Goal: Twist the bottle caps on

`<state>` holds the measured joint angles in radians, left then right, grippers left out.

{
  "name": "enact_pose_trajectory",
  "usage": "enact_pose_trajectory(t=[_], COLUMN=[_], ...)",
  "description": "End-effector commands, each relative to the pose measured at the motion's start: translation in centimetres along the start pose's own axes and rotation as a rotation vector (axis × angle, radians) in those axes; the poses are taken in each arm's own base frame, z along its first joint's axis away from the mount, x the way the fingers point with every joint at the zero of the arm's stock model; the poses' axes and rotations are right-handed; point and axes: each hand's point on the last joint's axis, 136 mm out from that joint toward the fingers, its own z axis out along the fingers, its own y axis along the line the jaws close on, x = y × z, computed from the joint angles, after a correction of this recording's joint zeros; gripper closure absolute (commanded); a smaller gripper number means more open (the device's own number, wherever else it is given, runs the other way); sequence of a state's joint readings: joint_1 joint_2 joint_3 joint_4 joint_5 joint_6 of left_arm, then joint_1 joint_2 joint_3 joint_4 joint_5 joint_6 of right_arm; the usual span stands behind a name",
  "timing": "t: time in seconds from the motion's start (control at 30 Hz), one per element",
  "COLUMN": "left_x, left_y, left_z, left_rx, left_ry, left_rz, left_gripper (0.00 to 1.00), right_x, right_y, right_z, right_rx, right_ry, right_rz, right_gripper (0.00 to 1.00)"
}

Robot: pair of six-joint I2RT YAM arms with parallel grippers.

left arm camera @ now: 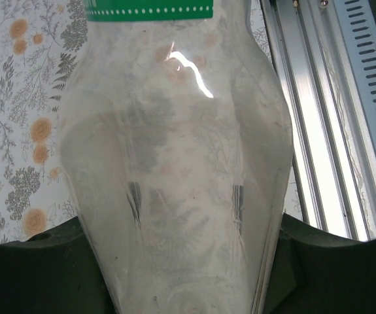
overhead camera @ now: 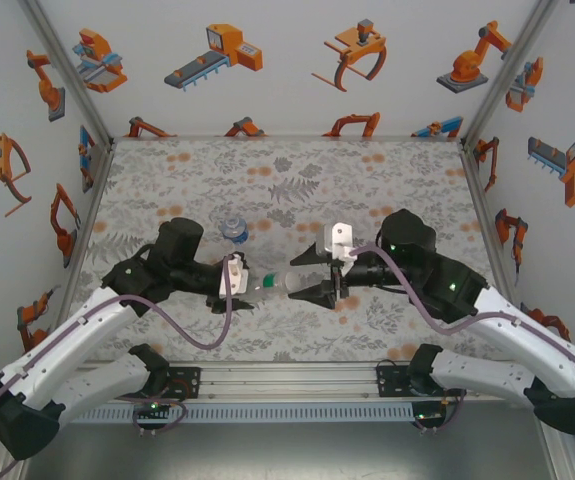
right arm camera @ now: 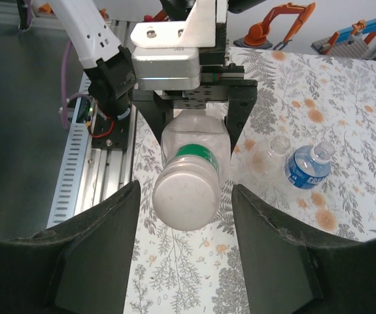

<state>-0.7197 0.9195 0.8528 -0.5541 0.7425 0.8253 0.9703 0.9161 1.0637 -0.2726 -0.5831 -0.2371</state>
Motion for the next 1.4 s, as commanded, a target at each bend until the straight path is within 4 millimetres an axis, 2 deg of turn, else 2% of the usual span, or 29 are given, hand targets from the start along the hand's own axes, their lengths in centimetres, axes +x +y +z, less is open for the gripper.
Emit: enact_pose_trajectory(t=[0.0,0.13,0.27,0.37,0.5,0.6,0.67,0.8,0.9,1.03,1.17,1.27,1.3,1.37], left_x=[-1.8,-1.7,-1.7,-1.7,-1.6,-1.5,-1.5,-1.4,-1.2,-1.3,-1.4,-1.7,-2.0,-2.6], left_y=[0.0,0.0,-0.1,0.0,0.2,0.4,0.5,0.9,1.1,1.3,1.7,2.4,2.7,3.1], left_z=[-0.6,-0.5,-0.5,-0.5,-0.5,-0.5,-0.5,-0.5,-0.6,-0.6,-0.8,-0.9,-0.9,-0.9], left_rx=[0.010,0.014,0.015,0.013,0.000,-0.012,-0.016,-0.034,-0.050,-0.062,-0.084,-0.117,-0.127,-0.137], left_ry=[-0.049,-0.047,-0.048,-0.047,-0.039,-0.031,-0.032,-0.022,-0.012,-0.014,-0.015,-0.026,-0.035,-0.054], left_rz=[0.031,0.026,0.026,0.026,0.024,0.021,0.022,0.017,0.013,0.012,0.000,-0.025,-0.034,-0.050], left_gripper=[1.00,1.00,1.00,1.00,1.00,1.00,1.00,1.00,1.00,1.00,1.00,1.00,1.00,1.00], right_x=[-0.2,0.1,0.2,0.1,0.3,0.9,1.2,2.4,3.1,2.3,1.5,1.3,1.1,0.6], right_y=[-0.2,-0.5,-0.6,-0.9,-2.8,-5.1,-5.6,-8.0,-8.9,-8.9,-8.5,-9.1,-9.3,-9.6], right_z=[-0.1,0.0,0.1,0.1,0.0,-0.2,-0.2,-0.8,-0.9,-0.5,-0.2,-0.8,-0.8,-0.9], right_rx=[0.019,0.036,0.043,0.065,0.172,0.298,0.326,0.469,0.523,0.497,0.463,0.509,0.517,0.530], right_ry=[-0.020,-0.012,-0.019,-0.027,-0.055,-0.079,-0.109,-0.169,-0.179,-0.222,-0.248,-0.262,-0.265,-0.277], right_rz=[-0.034,-0.024,-0.015,0.011,0.157,0.333,0.412,0.643,0.742,0.755,0.694,0.663,0.646,0.621], right_gripper=[0.48,0.49,0.56,0.71,1.00,1.00,1.00,1.00,1.00,1.00,1.00,0.62,0.53,0.42])
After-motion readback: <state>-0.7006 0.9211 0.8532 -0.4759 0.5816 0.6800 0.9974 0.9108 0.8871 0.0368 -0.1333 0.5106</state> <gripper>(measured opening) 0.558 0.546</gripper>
